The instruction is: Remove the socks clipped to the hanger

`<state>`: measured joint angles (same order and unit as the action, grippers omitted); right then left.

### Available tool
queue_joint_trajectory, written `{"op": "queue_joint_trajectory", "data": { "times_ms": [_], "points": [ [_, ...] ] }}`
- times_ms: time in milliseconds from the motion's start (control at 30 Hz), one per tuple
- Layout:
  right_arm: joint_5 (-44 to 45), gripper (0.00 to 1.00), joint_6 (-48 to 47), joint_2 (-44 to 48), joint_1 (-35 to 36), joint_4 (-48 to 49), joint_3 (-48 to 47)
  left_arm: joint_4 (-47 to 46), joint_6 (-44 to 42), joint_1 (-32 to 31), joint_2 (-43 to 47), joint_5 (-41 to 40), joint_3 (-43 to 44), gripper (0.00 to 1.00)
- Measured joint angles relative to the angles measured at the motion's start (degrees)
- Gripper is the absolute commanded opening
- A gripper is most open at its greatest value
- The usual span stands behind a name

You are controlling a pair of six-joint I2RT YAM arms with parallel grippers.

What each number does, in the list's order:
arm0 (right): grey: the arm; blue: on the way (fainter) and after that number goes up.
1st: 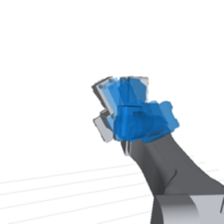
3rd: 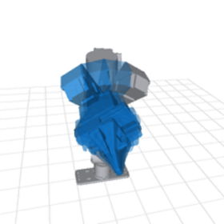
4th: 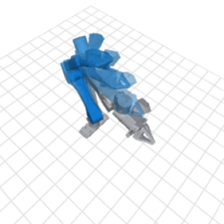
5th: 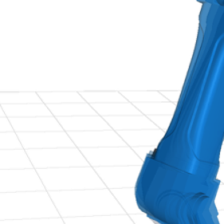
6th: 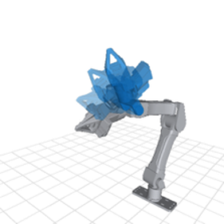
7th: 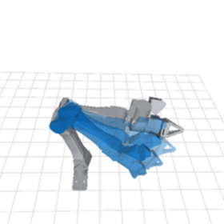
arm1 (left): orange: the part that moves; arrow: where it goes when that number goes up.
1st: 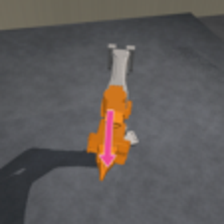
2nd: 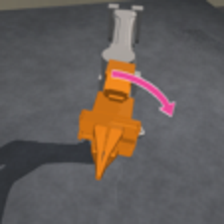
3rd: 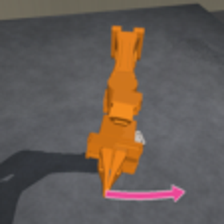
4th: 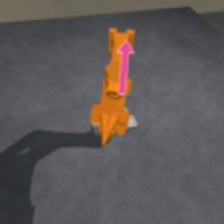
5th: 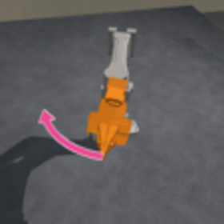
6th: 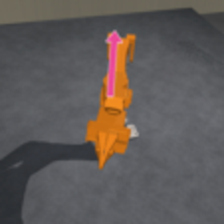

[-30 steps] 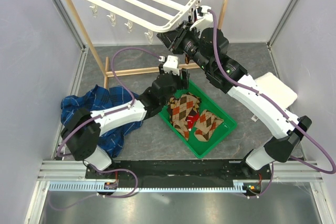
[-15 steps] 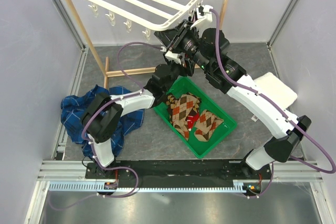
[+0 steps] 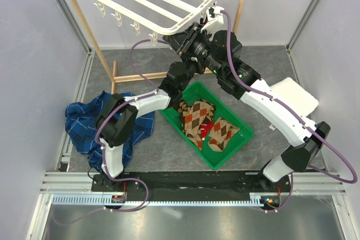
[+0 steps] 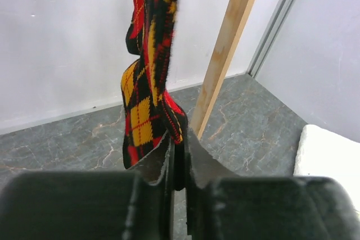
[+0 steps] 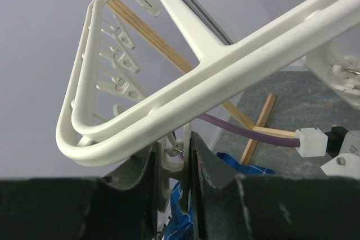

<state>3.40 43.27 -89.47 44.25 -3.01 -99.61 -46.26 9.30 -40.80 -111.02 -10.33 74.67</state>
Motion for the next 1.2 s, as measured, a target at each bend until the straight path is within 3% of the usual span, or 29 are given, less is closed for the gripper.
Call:
{"op": "queue_joint_trajectory", "data": {
  "times_ms": [167,200,267,467,867,1200],
  "points": [
    [0.07,0.37,-0.61,0.0,0.0,0.0,0.0,0.37,0.02,0.33,0.07,1.55,-0.07,0.02],
    [0.09,0.48,-0.74,0.0,0.0,0.0,0.0,0.37,0.04,0.35,0.33,2.19,-0.35,0.02],
    [0.24,0.61,-1.29,0.11,0.0,0.07,0.28,0.52,0.39,0.33,1.64,3.87,-2.05,0.02],
    [2.8,0.77,-3.02,3.15,0.0,-0.52,4.63,0.74,2.73,0.33,8.15,9.18,-8.35,0.02],
    [9.31,0.75,-11.85,12.59,0.0,-4.09,6.05,2.95,7.78,0.35,19.3,14.49,-16.5,0.02],
    [13.68,0.71,-19.71,13.55,-0.02,-9.01,5.05,5.95,10.62,1.29,25.73,15.08,-18.64,0.02]
  ]
}}
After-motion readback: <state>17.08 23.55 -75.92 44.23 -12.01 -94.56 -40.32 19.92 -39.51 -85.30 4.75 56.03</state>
